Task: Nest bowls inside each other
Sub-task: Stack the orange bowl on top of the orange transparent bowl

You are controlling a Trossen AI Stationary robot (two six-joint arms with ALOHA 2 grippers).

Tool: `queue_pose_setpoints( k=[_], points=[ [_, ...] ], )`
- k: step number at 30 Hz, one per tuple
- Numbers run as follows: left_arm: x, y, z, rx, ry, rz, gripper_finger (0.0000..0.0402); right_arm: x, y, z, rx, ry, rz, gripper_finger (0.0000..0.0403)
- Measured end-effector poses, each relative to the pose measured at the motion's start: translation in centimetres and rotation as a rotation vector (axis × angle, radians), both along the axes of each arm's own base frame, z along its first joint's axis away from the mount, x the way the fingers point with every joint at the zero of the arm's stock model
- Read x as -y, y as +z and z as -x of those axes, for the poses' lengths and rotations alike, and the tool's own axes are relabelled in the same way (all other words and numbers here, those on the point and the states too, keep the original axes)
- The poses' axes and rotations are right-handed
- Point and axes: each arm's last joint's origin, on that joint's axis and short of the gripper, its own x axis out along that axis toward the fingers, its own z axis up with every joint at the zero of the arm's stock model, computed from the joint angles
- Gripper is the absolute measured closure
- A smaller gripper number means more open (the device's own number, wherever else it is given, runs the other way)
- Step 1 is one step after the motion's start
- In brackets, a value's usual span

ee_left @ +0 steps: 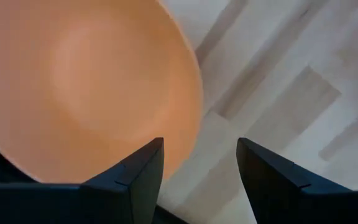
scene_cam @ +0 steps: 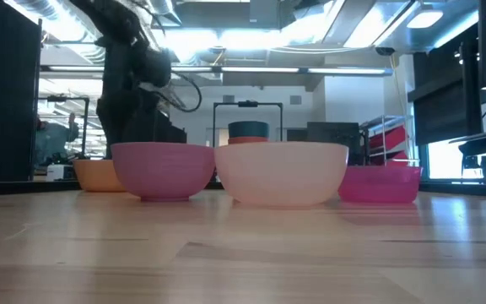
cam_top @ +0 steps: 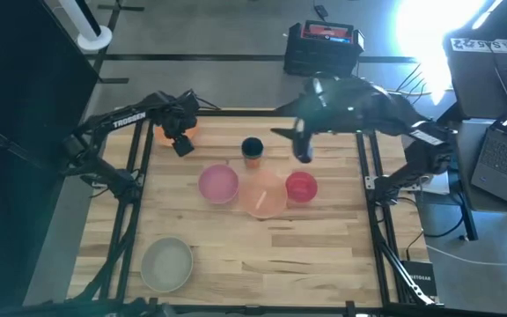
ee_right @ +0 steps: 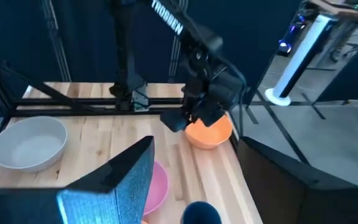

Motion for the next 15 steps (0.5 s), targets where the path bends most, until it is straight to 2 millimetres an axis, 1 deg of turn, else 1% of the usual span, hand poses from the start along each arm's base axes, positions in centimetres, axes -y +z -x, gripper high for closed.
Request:
queue_pose_setpoints(
  k=[5, 7, 10, 12, 13, 15],
  points=[
    [-0.6, -2.0, -0.3, -0.021, -0.032, 0.024, 0.0215, 0.0, 1.6, 3.2, 0.052, -0.046, 0.007, 0.0185],
    [-0.9, -2.7, -0.6, -0.026, -0.039, 0.027, 0.0215, 0.0, 1.7, 3.7, 0.046, -0.065, 0.013, 0.0185],
    [-1.4, -3.6, -1.1, -0.021, -0.052, 0.022, 0.0221, 0.0, 1.4, 3.8, 0.018, -0.083, 0.018, 0.0185],
    [-1.6, -4.2, -1.3, -0.028, -0.072, 0.032, 0.0247, 0.1, 1.2, 3.9, -0.006, -0.096, 0.013, 0.0185],
    [-1.7, -4.6, -1.5, -0.035, -0.080, 0.039, 0.0269, 0.1, 1.0, 4.0, -0.027, -0.103, 0.013, 0.0185],
    [-1.9, -5.3, -1.6, -0.055, -0.095, 0.058, 0.0329, 0.1, 0.6, 4.3, -0.076, -0.127, 0.013, 0.0185]
  ],
)
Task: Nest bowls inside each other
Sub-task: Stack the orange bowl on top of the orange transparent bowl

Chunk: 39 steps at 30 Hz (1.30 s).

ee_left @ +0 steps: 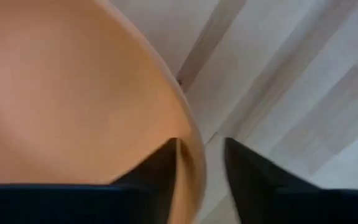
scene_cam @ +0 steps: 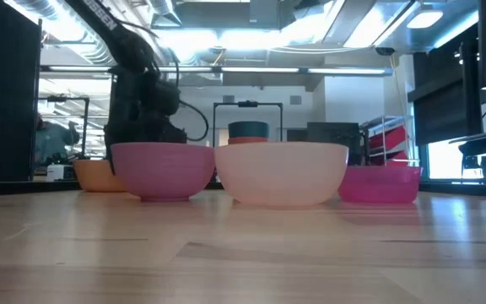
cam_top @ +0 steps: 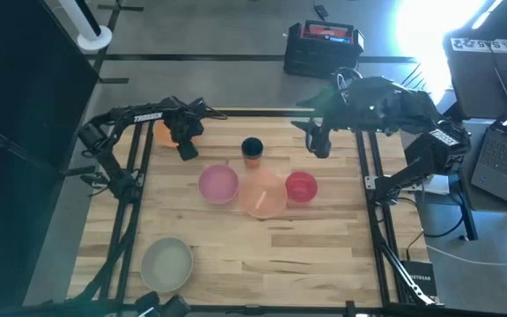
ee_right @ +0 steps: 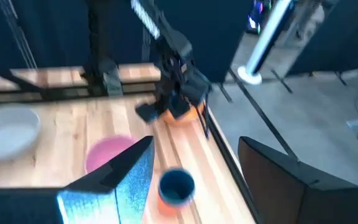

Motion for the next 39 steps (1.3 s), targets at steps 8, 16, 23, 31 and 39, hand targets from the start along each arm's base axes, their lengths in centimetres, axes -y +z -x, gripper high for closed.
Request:
queue_pose_setpoints(
  k=[8, 16, 23, 31, 39],
  points=[
    [0.8, 2.0, 0.0, 0.004, -0.051, -0.052, 0.0400, 0.3, -1.5, 3.9, -0.186, -0.259, -0.066, 0.0185],
    [9.0, 11.0, -3.5, 0.128, -0.126, -0.144, 0.0401, 0.0, -2.3, 11.0, -0.154, -0.362, -0.125, 0.0185],
    [17.2, 17.5, -5.4, 0.314, -0.172, -0.177, 0.0401, -0.3, -4.7, 15.8, -0.114, -0.387, -0.193, 0.0185],
    [25.4, 17.5, -13.3, 0.375, -0.281, -0.161, 0.0401, -0.5, -8.8, 17.1, -0.128, -0.338, -0.238, 0.0185],
    [28.6, 15.7, -19.5, 0.401, -0.361, -0.166, 0.0401, -0.6, -10.4, 16.9, -0.151, -0.313, -0.259, 0.0185]
  ],
)
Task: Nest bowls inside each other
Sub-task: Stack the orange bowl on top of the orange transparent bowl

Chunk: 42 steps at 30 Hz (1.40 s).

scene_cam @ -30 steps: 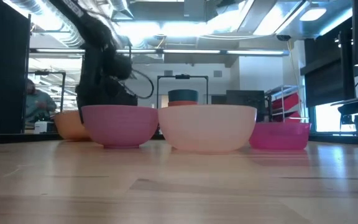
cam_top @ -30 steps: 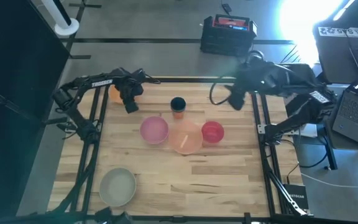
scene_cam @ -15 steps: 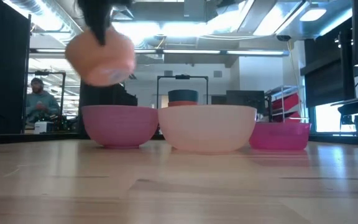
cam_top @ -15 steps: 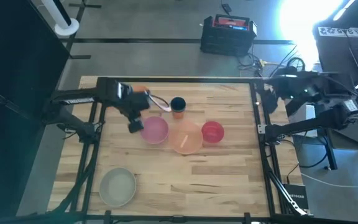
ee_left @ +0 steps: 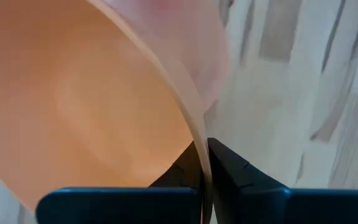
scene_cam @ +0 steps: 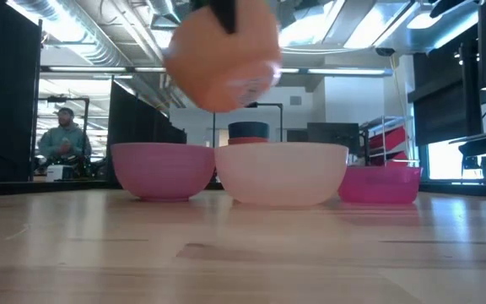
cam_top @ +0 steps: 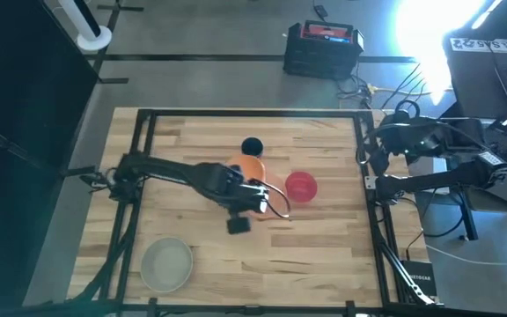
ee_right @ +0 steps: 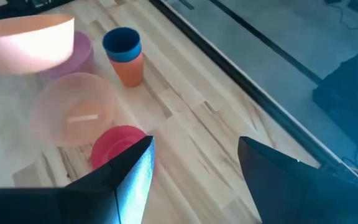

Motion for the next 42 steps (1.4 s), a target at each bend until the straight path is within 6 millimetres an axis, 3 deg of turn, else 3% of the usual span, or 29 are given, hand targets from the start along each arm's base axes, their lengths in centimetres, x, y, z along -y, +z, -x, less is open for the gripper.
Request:
queue_pose_setpoints(
  k=[11, 16, 29, 42],
  points=[
    [-0.2, -6.0, -5.6, -0.068, -0.144, -0.080, 0.0401, 0.0, -0.1, -0.1, -0.001, 0.010, -0.010, 0.0185],
    [-1.3, -8.5, -6.5, -0.165, -0.201, -0.114, 0.0401, 0.0, -0.1, -0.1, 0.002, 0.005, -0.015, 0.0185],
    [-1.5, -10.5, -7.2, -0.221, -0.329, -0.141, 0.0401, -0.1, -0.1, -0.1, 0.009, 0.001, -0.034, 0.0185],
    [-1.4, -11.3, -7.2, -0.247, -0.369, -0.107, 0.0306, -0.1, -0.2, -0.1, 0.008, 0.018, -0.052, 0.0185]
  ],
)
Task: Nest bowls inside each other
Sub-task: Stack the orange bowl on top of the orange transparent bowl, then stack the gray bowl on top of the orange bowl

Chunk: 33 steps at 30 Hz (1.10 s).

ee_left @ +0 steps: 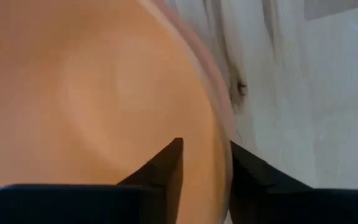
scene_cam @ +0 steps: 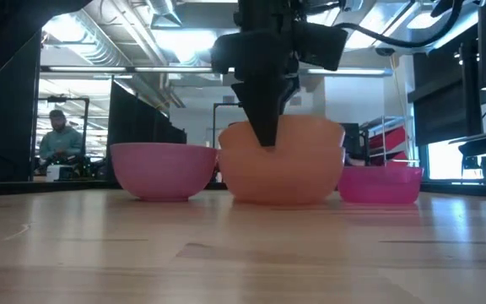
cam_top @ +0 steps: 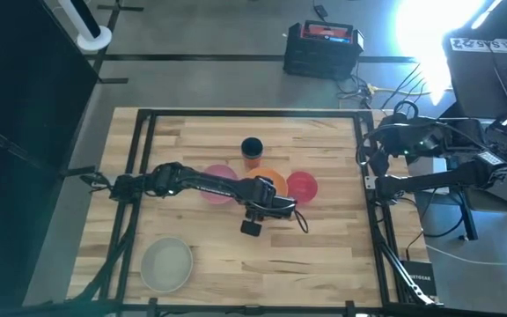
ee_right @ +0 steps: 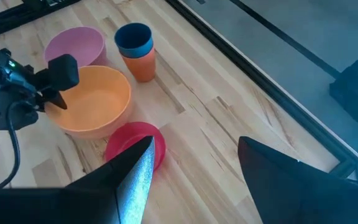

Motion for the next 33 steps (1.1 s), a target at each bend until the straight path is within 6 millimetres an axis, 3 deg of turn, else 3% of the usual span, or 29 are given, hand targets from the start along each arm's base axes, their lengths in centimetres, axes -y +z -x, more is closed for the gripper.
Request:
queue_pose_setpoints(
  k=[9, 15, 17, 23, 29, 33],
  points=[
    [0.1, 3.0, -0.5, 0.115, 0.020, 0.025, 0.0234, 0.0, 0.0, 0.0, -0.004, 0.008, 0.008, 0.0185],
    [1.0, 4.4, 1.2, 0.054, 0.044, 0.019, 0.0219, 0.0, 0.0, 0.0, -0.008, 0.013, 0.012, 0.0185],
    [1.7, 5.5, 2.6, 0.015, 0.096, 0.019, 0.0221, 0.0, 0.0, 0.0, -0.010, 0.018, 0.013, 0.0185],
    [8.0, 8.4, 8.0, 0.019, 0.084, 0.092, 0.0225, -0.1, 0.0, 0.0, -0.013, 0.050, 0.016, 0.0185],
    [12.6, 10.6, 14.5, 0.000, 0.074, 0.163, 0.0230, -0.1, 0.0, 0.0, -0.015, 0.082, 0.019, 0.0185],
    [13.5, 9.1, 20.4, -0.141, 0.126, 0.179, 0.0230, -0.1, 0.2, -0.2, 0.008, 0.089, 0.028, 0.0185]
  ],
)
